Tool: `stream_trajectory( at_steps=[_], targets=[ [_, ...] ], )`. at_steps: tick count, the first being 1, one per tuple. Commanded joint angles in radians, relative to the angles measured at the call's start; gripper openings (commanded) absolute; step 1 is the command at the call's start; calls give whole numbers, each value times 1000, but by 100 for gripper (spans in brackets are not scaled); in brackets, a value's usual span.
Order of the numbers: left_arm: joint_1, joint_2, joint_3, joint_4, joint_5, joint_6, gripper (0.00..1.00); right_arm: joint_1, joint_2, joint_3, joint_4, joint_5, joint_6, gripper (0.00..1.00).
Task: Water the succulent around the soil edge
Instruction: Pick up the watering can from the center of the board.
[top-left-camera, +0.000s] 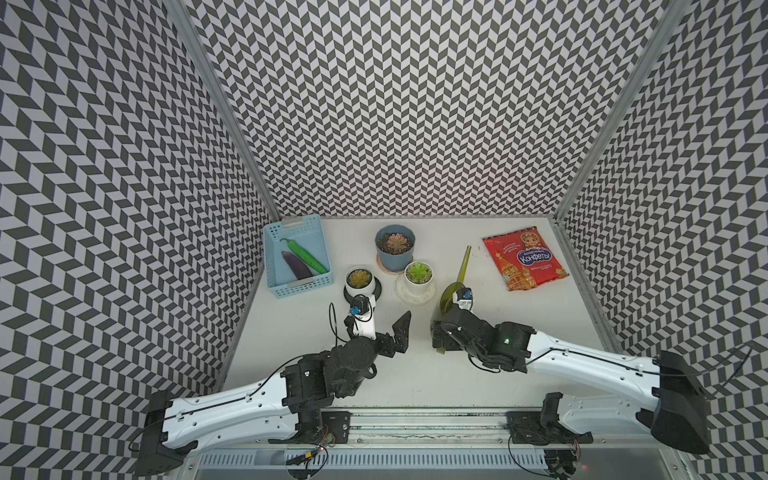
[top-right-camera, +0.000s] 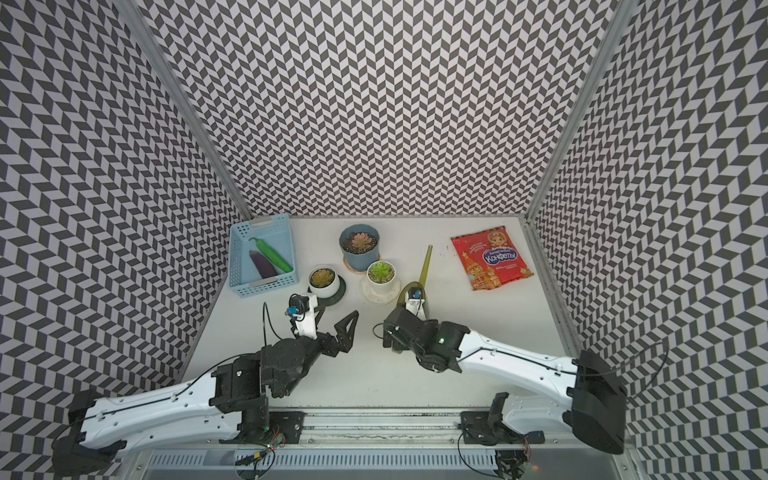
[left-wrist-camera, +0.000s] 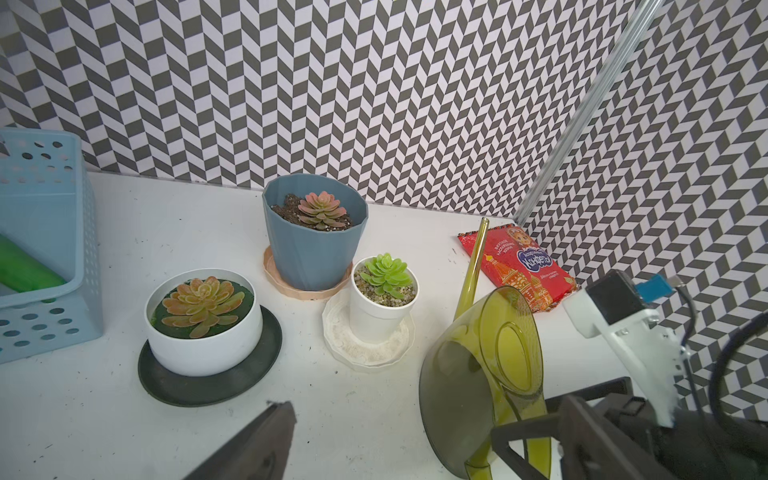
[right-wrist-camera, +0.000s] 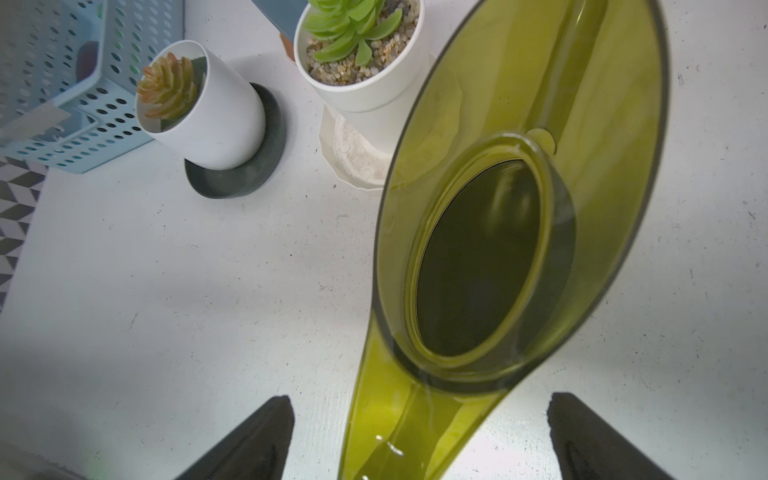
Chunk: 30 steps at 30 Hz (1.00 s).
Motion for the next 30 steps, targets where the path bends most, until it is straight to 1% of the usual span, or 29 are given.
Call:
stream_trajectory(
  at_steps=[1, 4, 5, 10, 13, 17, 21, 25, 30],
  targets=[
    [-4, -14, -13, 2, -23, -1, 100, 4, 30, 29, -31, 53, 16, 100],
    [-3, -17, -13, 9, -27, 10, 100, 3, 19, -7, -43, 62, 29, 100],
    [-3, -18, -11, 11, -30, 12, 100, -1, 11, -25, -46, 64, 33, 98],
    [-2, -21, -12, 10, -38, 23, 100, -25, -37, -97, -29, 70, 29, 80],
    [-1, -21, -14, 7, -38, 23, 100, -39, -55, -113, -14, 95, 24, 73],
    [1, -27, -14, 4, -38, 22, 100, -80, -46, -108, -33, 122, 5, 70],
    [1, -35, -16, 5, -40, 24, 100, -156, -64, -126, -33, 139, -48, 67],
    [3, -42, -10, 2, -45, 28, 100, -212, -116, -170, 53, 80, -164, 67],
    [3, -53, -9, -2, -52, 30, 100, -217, -130, -196, 74, 35, -210, 63]
  ],
)
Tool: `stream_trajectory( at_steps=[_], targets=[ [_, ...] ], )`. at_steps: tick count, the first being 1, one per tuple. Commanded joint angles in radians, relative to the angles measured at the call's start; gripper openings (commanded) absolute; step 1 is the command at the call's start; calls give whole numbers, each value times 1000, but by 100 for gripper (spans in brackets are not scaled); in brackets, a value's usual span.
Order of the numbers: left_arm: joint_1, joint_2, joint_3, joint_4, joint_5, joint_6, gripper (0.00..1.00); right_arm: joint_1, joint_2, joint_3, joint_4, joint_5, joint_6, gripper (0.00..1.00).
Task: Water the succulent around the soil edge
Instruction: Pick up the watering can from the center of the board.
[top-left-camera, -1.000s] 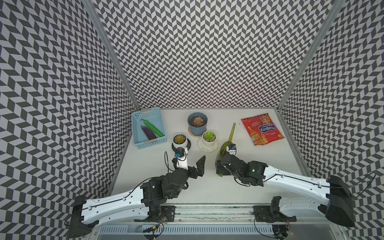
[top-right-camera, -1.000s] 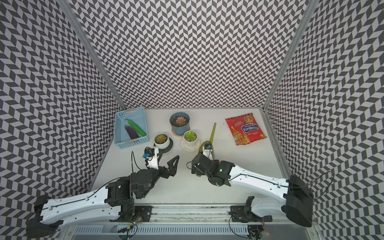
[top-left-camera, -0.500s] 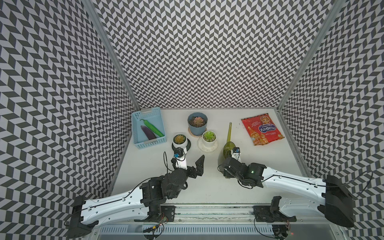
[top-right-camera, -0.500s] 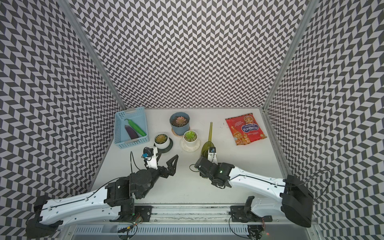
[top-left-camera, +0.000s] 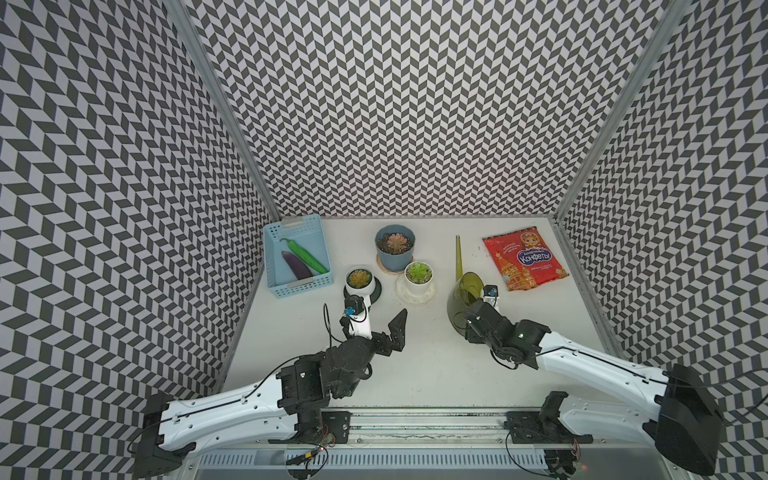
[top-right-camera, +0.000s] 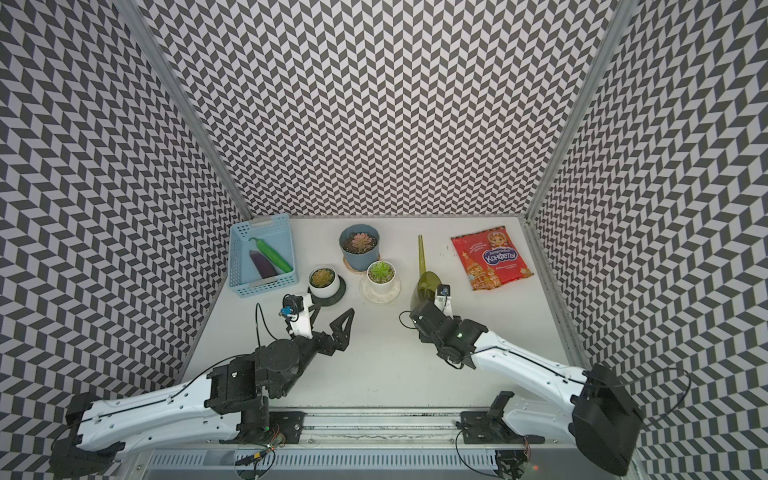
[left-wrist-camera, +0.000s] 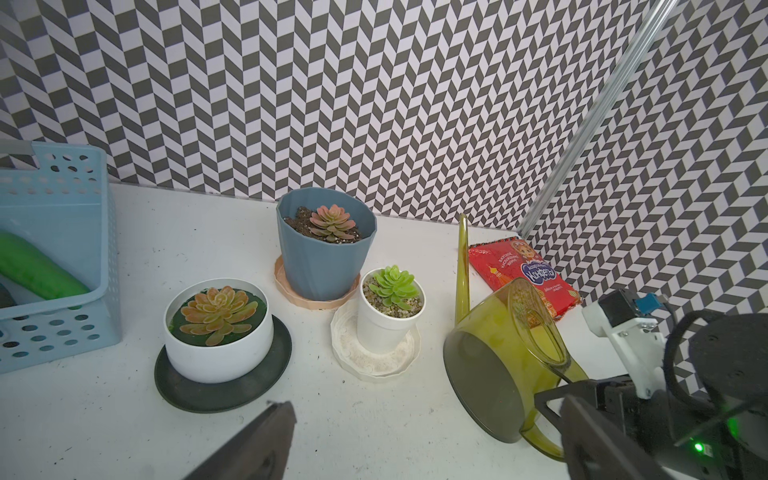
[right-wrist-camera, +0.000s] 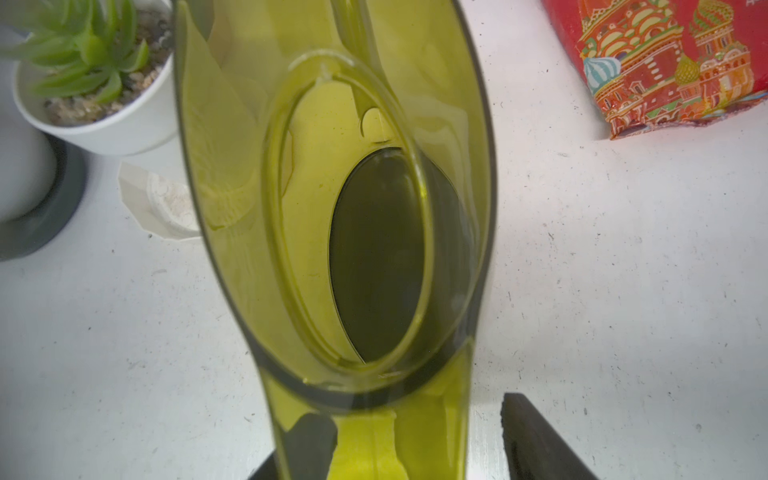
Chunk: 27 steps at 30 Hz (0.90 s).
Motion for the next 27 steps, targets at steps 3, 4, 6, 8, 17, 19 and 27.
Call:
stream_trajectory(
  at_steps=[3, 4, 6, 8, 17, 19, 27],
  targets=[
    [3, -12, -2, -1, -23, 18, 100, -4, 7, -9, 53, -65, -80, 54],
    [3, -12, 0, -1, -23, 19, 100, -4, 16, -5, 51, -75, -87, 48],
    [3, -10, 1, -1, -22, 19, 100, -3, 32, 3, 46, -86, -93, 40],
    [3, -7, 1, 4, -23, 20, 100, -4, 38, 16, 28, -80, -91, 32],
    [31, 26, 19, 10, -31, 36, 100, -4, 0, 197, -202, 51, -97, 0],
    [50, 31, 27, -2, -30, 26, 100, -3, -1, 259, -277, 87, -97, 0],
    [301, 33, 44, -8, 165, 7, 100, -3, -10, 451, -493, 102, -155, 0]
  ],
)
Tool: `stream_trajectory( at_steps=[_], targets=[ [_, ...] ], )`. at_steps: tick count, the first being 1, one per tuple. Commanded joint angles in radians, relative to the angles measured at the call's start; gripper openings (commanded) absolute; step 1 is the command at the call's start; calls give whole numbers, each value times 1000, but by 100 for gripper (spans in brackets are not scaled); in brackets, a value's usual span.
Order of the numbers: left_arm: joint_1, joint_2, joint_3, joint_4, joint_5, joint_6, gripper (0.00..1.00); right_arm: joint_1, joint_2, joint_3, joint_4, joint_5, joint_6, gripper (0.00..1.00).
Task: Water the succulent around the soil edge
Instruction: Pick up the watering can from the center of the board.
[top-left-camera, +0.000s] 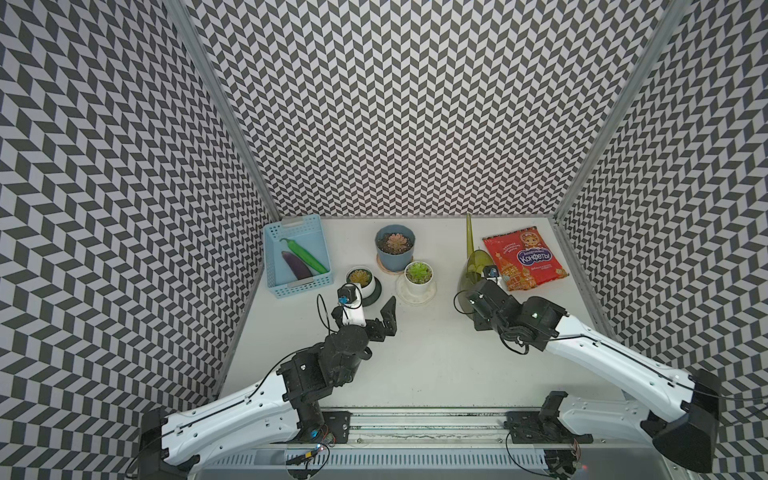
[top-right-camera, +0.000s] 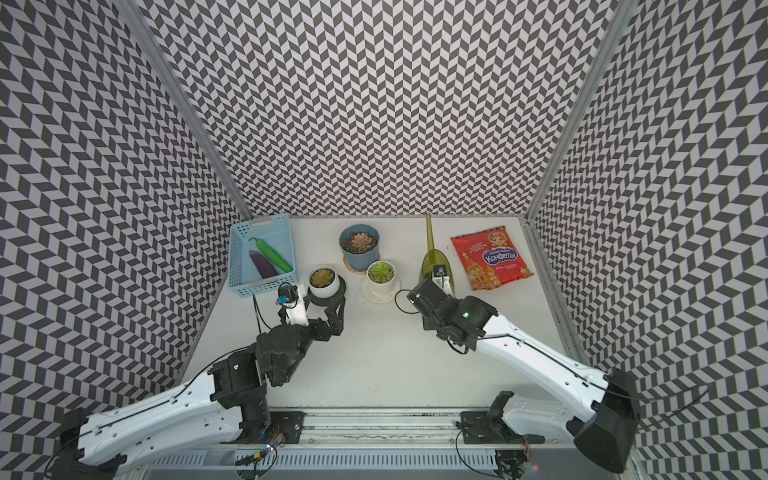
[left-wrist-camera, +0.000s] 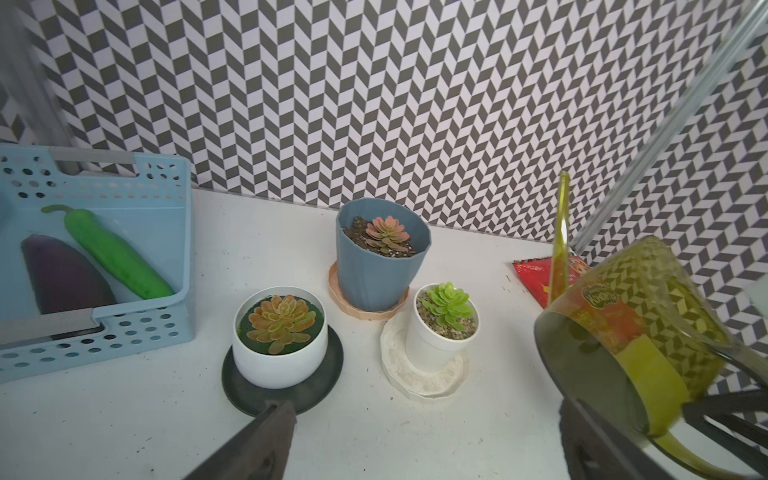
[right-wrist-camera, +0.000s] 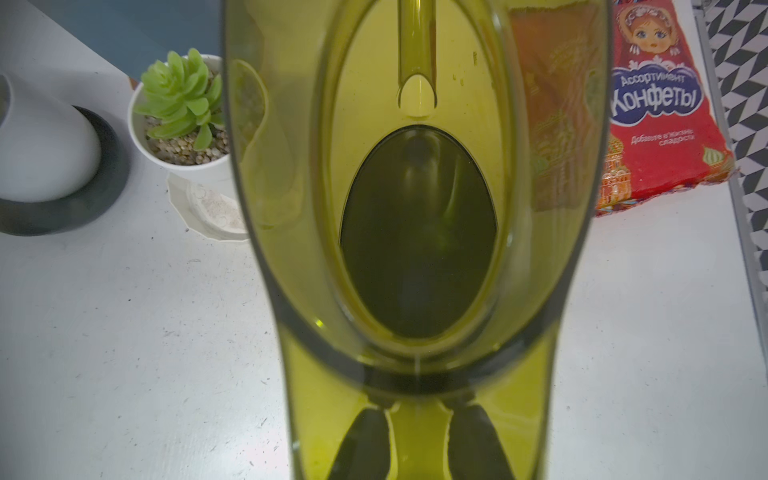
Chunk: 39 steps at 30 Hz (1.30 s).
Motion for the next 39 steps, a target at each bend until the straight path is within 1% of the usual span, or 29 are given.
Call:
stream_trajectory(
  at_steps=[1, 4, 8, 12, 13, 17, 21, 25, 28, 32, 39],
  targets=[
    [100, 9, 40, 2, 110, -8, 100, 0, -31, 85, -91, 44, -59, 0],
    [211, 41, 63, -2, 152, -20, 100, 0, -47, 148, -152, -8, -126, 0],
    [390, 86, 90, -16, 262, -33, 100, 0, -85, 243, -187, -47, -202, 0],
    [565, 119, 107, -28, 386, -50, 100, 0, -89, 332, -218, -159, -284, 0],
    [607, 125, 109, -28, 422, -54, 100, 0, -75, 357, -238, -183, -298, 0],
    [749, 140, 109, -14, 552, -75, 100, 4, 19, 454, -334, -359, -343, 0],
    [820, 148, 112, -18, 607, -85, 100, 7, 84, 461, -345, -540, -395, 0],
    [865, 141, 107, -26, 632, -93, 100, 19, 148, 458, -343, -664, -420, 0],
    [892, 138, 107, -36, 646, -92, 100, 46, 196, 452, -343, -712, -420, 0],
    [920, 136, 98, -42, 654, -89, 100, 86, 262, 454, -342, -740, -407, 0],
    [980, 136, 83, -44, 672, -83, 100, 101, 385, 469, -343, -807, -371, 0]
  ],
)
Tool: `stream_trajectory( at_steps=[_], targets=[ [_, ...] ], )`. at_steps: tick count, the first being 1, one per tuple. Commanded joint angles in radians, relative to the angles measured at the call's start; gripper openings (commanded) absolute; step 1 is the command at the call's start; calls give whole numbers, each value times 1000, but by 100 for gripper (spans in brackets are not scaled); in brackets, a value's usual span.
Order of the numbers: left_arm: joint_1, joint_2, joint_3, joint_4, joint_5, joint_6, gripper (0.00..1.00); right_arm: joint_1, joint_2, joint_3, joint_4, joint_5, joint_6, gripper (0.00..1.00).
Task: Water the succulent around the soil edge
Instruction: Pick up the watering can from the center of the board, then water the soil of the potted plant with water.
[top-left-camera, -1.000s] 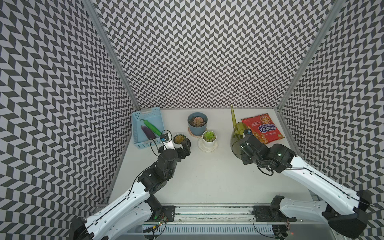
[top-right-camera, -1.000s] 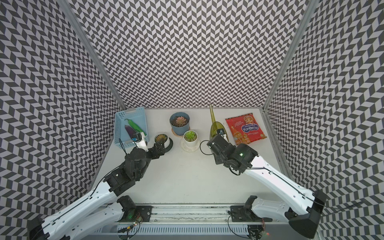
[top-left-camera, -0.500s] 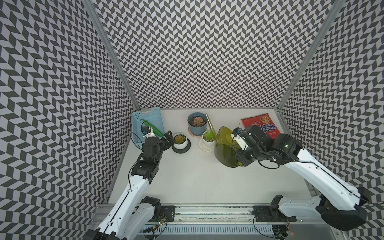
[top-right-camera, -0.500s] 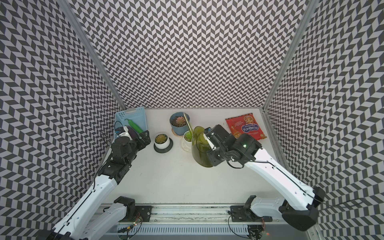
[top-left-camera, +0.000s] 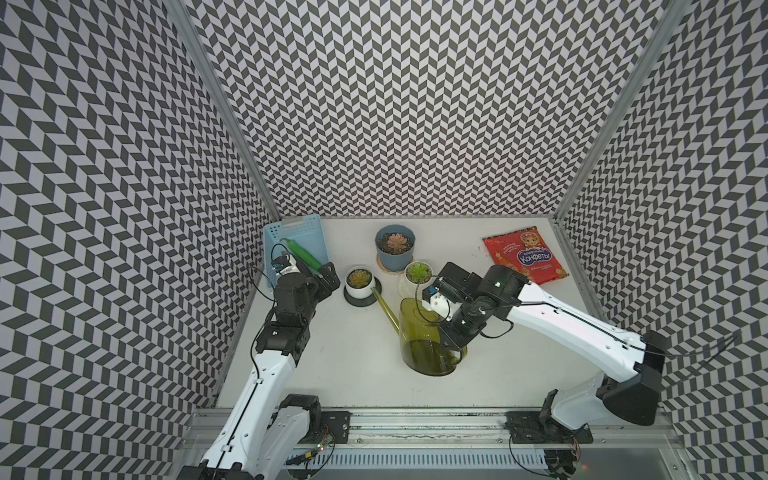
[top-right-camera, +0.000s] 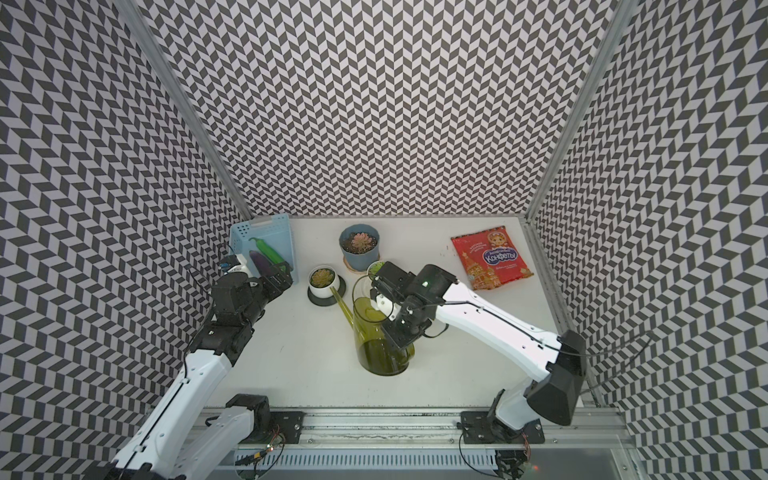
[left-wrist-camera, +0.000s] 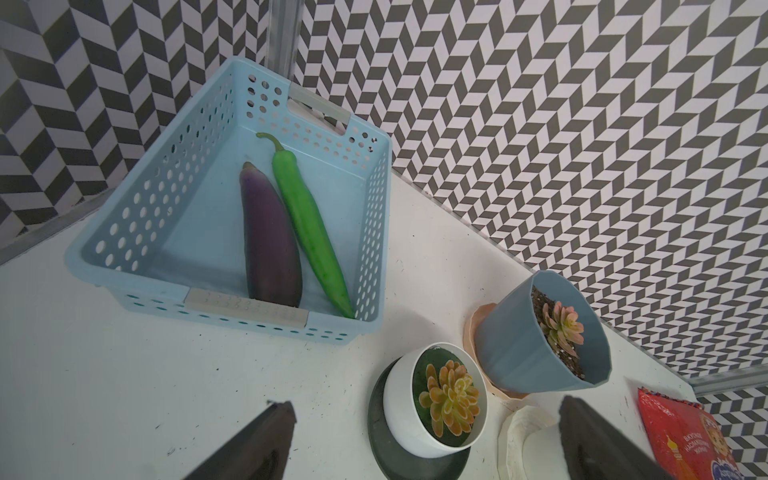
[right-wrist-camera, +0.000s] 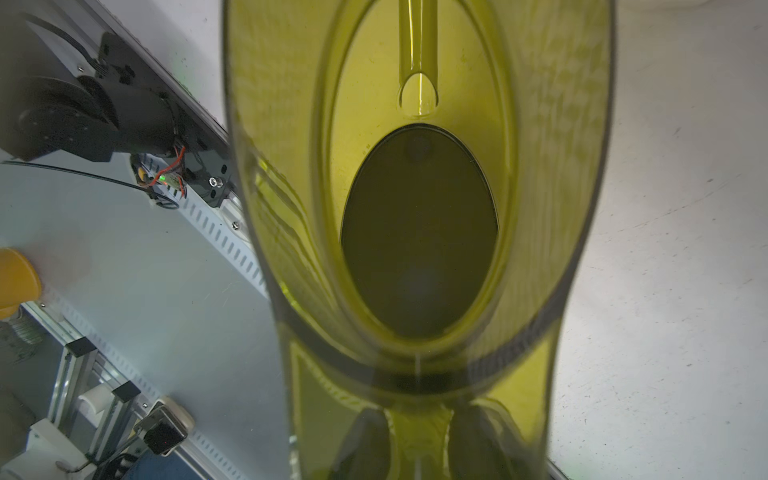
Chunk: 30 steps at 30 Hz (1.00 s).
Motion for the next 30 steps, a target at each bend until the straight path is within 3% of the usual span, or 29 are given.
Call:
stream_trajectory(
  at_steps=[1, 21, 30],
  targets=[
    [24, -13, 1, -5, 19, 0, 100, 6, 36, 34, 37, -54, 21, 0],
    [34, -14, -22, 46, 63, 12, 100, 38, 238, 240, 39, -51, 8, 0],
    [33, -12, -36, 60, 82, 15, 100, 34, 260, 271, 38, -43, 4, 0]
  ],
)
